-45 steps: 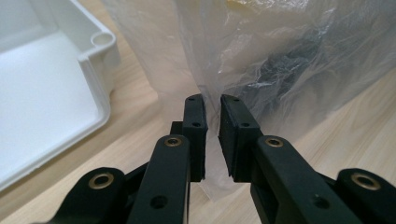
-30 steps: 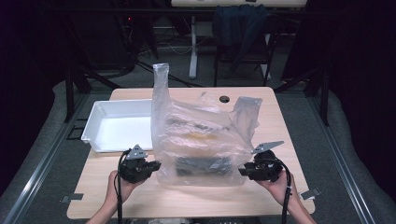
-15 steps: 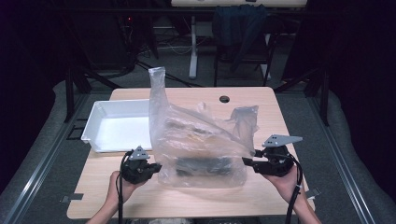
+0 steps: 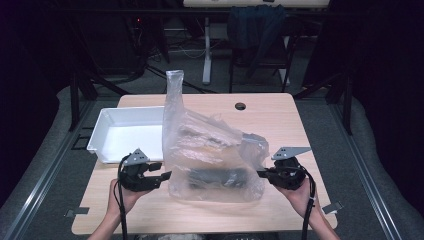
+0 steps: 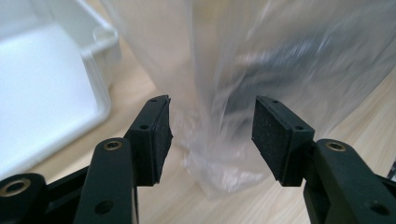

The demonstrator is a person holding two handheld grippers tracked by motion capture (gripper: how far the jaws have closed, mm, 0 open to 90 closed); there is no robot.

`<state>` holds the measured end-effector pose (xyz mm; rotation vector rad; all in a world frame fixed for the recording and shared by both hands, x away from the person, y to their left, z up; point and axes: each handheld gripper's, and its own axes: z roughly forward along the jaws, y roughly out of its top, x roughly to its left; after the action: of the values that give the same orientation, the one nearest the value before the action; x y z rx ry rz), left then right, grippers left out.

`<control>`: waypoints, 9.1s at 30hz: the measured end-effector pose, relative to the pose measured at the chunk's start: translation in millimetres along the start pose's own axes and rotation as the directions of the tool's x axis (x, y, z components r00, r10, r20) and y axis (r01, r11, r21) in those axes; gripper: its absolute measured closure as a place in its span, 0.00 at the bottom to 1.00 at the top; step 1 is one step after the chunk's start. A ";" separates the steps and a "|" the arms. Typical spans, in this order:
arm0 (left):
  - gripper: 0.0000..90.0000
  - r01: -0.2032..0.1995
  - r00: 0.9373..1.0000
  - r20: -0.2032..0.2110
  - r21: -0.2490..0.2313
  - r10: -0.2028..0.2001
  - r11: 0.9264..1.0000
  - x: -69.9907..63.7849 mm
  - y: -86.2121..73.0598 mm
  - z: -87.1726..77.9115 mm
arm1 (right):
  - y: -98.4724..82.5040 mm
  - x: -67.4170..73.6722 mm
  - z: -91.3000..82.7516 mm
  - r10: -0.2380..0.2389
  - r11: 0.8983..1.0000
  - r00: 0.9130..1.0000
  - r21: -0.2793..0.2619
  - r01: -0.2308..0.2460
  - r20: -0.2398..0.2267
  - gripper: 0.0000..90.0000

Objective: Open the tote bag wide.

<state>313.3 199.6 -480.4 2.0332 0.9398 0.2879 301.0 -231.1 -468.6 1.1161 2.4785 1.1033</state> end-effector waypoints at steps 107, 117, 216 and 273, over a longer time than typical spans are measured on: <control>0.83 0.002 0.999 -0.037 0.158 0.004 0.987 -9.0 -14.4 34.1 | -16.8 1.4 10.5 0.050 0.998 0.997 -0.043 -0.053 -0.065 1.00; 0.40 -0.014 0.988 -0.157 -0.064 0.003 0.998 -22.6 14.6 2.7 | -19.6 -6.1 24.1 0.042 0.999 0.997 0.027 -0.040 -0.061 1.00; 0.96 -0.194 0.981 0.086 0.374 0.175 0.907 3.2 -27.2 69.5 | 1.8 -9.2 34.9 -0.024 0.984 1.000 0.179 0.024 -0.001 0.40; 0.97 -0.261 0.962 0.037 0.405 0.270 0.876 -17.2 -13.7 56.3 | -1.8 -16.2 62.3 -0.097 0.967 0.989 0.244 0.068 0.109 0.99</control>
<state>323.0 157.8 -523.0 2.5579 0.7751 0.2770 339.8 -209.2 -515.2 1.0924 2.5853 0.7055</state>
